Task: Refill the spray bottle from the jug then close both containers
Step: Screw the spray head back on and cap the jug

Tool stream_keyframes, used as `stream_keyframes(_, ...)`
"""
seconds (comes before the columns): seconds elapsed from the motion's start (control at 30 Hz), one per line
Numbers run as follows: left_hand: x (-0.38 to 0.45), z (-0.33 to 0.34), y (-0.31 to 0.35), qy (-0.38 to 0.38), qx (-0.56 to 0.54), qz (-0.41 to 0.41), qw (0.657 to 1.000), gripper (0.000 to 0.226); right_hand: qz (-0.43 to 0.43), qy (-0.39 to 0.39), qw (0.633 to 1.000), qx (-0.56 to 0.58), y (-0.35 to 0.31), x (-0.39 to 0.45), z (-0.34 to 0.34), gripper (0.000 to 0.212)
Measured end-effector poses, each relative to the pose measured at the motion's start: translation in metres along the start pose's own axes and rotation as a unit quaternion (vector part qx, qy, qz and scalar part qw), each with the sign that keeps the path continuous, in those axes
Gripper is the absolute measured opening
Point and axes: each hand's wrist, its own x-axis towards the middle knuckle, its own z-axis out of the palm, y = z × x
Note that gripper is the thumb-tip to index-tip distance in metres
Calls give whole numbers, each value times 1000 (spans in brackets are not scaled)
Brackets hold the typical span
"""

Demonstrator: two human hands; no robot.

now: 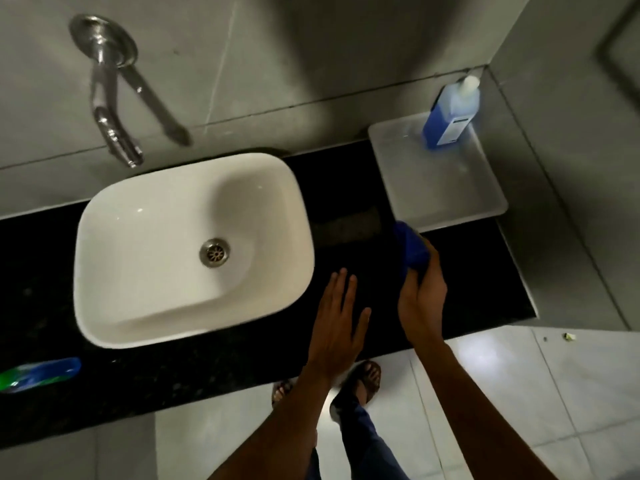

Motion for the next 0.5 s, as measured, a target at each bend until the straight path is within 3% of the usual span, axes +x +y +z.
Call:
stream_keyframes(0.13,57,9,4,20,17,3,1000,69,2,70,996,48,-6,74,12,50)
stream_keyframes(0.33,132,24,-3,7,56,-23,998,67,-58,45,997,-8,-3,174,44,43)
stream_keyframes(0.5,155,32,-12,-1,109,-42,993,83,-100,29,994,-18,8,232,69,39)
